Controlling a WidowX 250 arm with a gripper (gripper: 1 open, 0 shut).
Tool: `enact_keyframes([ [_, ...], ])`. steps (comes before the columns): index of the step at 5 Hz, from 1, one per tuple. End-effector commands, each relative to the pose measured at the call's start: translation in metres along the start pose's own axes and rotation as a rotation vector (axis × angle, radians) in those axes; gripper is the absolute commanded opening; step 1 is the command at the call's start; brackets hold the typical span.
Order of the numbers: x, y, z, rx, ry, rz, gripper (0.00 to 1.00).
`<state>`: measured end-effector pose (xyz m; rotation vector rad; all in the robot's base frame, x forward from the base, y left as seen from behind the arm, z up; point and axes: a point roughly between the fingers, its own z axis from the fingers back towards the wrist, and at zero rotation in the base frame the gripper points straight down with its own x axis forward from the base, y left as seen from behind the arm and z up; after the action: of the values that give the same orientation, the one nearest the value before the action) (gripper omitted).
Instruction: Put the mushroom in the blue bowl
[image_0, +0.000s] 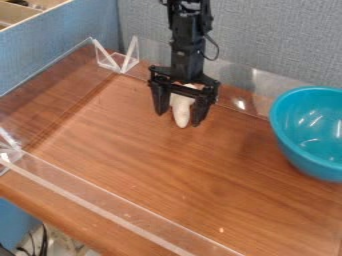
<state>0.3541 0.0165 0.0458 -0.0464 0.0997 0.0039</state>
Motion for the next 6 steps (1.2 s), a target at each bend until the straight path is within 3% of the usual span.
enact_keyframes([
  [1, 0.013, 0.007, 0.016, -0.004, -0.081, -0.004, 1.0],
  [2, 0.022, 0.018, 0.012, -0.006, -0.082, 0.012, 1.0],
  [3, 0.029, 0.029, 0.01, -0.008, -0.08, 0.026, 0.0],
  [5, 0.031, 0.027, 0.021, -0.021, -0.111, 0.063, 0.0],
  [6, 0.027, 0.019, 0.024, -0.026, -0.123, -0.002, 0.0],
])
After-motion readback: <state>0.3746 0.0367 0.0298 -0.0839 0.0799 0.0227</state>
